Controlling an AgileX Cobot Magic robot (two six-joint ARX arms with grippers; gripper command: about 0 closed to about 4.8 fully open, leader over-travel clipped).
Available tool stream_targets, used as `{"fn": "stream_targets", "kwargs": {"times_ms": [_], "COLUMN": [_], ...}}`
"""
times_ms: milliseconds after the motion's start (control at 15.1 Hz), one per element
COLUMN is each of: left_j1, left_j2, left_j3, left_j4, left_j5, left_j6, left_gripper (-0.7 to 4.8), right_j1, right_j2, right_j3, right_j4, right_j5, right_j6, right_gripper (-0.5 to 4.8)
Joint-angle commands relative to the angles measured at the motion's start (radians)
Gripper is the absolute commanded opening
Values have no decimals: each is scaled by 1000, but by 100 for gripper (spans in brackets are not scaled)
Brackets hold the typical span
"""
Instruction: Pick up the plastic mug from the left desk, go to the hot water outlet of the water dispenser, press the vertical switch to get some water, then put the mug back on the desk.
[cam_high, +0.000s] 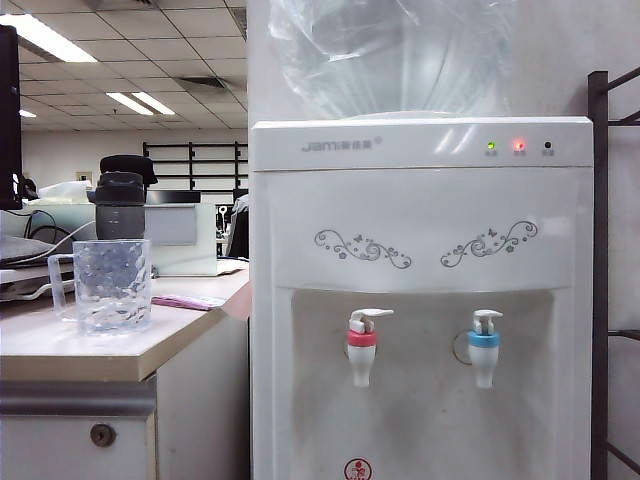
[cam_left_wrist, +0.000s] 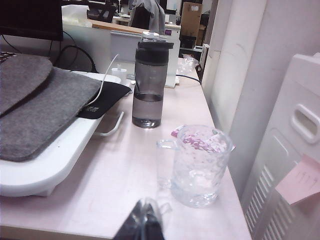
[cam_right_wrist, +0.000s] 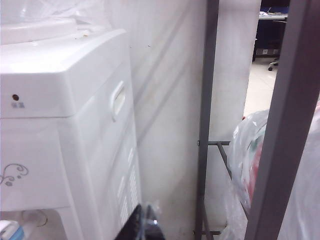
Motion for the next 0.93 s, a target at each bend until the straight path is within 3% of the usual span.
{"fn": "stream_targets", "kwargs": {"times_ms": [66, 266, 398, 531, 597, 730, 797, 863, 929], "left_j1": [1, 0, 0, 0, 0, 0, -1, -2, -2], "left_j2": [0, 0, 0, 1, 1, 2, 2, 2, 9], "left_j3": [0, 0, 1, 5, 5, 17, 29, 47, 62], "left_j4": [-1, 0, 109, 174, 200, 198, 198, 200, 201], "left_j5": [-5, -4, -2, -2, -6, -2, 9, 29, 46], "left_j6": [4, 4, 0, -30, -92, -178, -187, -185, -180], "left_gripper": [-5, -5, 6, 287, 479, 479, 479, 479, 479], "right_j1": [0, 0, 0, 1, 1, 3, 7, 17, 27], "right_j2": [0, 0, 0, 0, 0, 0, 0, 0, 0], "right_j3": [-3, -3, -3, -3, -3, -2, -2, 0, 3], "right_j4": [14, 14, 21, 55, 79, 112, 138, 173, 189], "right_j5": [-1, -1, -2, -2, -2, -31, -71, -112, -124], "right_j6": [0, 0, 0, 27, 103, 159, 151, 130, 118], "right_gripper": [0, 0, 0, 0, 0, 13, 68, 177, 234]}}
